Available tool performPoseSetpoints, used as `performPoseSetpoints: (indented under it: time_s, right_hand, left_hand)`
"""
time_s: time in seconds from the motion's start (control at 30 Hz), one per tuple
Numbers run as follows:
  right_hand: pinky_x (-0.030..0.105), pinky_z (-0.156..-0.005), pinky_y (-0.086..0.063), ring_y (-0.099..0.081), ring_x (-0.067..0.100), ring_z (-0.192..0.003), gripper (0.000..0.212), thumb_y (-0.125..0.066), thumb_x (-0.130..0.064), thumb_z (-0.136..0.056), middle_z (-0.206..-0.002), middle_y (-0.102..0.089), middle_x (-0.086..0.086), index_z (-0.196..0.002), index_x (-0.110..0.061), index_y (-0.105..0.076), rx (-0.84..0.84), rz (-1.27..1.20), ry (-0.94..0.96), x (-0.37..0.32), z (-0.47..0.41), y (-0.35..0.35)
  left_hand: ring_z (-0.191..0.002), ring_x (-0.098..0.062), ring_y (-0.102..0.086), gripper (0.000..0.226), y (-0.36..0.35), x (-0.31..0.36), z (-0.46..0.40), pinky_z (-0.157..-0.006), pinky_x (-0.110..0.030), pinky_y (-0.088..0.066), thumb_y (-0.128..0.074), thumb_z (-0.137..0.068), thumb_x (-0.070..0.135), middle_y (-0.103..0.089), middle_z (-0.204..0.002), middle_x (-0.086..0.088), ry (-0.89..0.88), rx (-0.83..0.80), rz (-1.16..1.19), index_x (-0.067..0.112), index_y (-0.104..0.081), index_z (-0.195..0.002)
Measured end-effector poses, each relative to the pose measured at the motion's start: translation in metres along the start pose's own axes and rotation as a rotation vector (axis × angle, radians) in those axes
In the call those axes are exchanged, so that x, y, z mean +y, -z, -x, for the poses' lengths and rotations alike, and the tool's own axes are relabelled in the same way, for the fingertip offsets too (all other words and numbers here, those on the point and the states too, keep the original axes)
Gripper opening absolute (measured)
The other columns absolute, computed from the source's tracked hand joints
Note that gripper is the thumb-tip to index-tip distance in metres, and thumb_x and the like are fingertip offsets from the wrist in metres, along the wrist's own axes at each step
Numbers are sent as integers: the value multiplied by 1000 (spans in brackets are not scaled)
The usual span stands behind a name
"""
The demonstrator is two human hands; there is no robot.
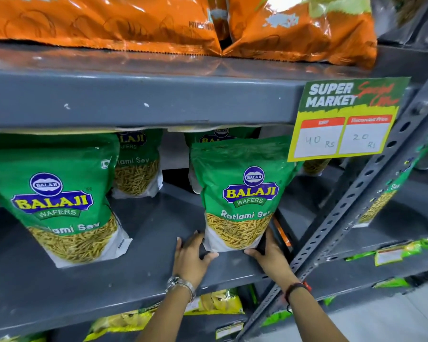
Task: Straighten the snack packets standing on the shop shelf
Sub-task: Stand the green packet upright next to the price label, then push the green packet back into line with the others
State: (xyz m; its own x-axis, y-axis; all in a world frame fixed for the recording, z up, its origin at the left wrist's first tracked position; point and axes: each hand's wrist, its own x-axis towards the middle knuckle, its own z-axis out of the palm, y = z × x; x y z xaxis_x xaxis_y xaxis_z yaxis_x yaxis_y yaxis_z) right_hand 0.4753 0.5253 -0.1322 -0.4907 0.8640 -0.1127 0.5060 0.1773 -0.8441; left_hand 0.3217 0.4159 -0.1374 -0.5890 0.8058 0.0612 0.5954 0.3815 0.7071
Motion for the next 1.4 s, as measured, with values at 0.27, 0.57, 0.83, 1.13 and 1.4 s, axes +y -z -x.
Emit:
performPoseSetpoints:
  time_s: [0.27,0.57,0.83,1.13,1.4]
  right_hand:
    - [46,-103,-40,-47,34,-120,59,-68,-8,-76,-130,-52,17,-127,-13,-39,328,-12,18,-4,25,-16]
    - [-1,-74,-36,-47,-19,-81,14,-57,-9,-78,-83,-47,-13,-92,-10,-52,200,-132,367,-84,51,-120]
    - [22,-102,-28,-30,12,-131,94,-81,-16,-62,-142,-32,-2,-137,-10,-25,-342,-39,229,-133,20,-211]
    - [13,-69,-33,-46,12,-100,57,-75,-12,-68,-120,-55,9,-115,-9,-44,-186,-40,194,-140,28,-219]
    - [28,-91,-39,-48,17,-113,69,-77,-11,-65,-125,-53,5,-124,-15,-40,-126,-45,143,-113,35,-179]
  left_hand:
    - [-137,-27,-24,63,4,-7,7,-118,-42,-12,-64,-77,23,-35,-146,-9,-3,3,133,16,-34,-132]
    - [-87,-14,-52,51,97,-97,47,-81,-29,-39,-50,-71,52,-71,-88,-14,-30,358,176,6,-64,-88]
    - [-94,-25,-58,40,192,-173,47,-82,-31,-40,-70,-60,31,-66,-95,-16,117,444,113,4,-61,-88]
    - [-117,-29,-47,73,193,-184,30,-109,-48,-23,-59,-49,51,-63,-119,-11,234,165,97,16,-54,-113]
    - [-126,-29,-40,62,160,-161,26,-113,-51,-15,-74,-67,21,-54,-130,-12,127,58,105,9,-47,-121]
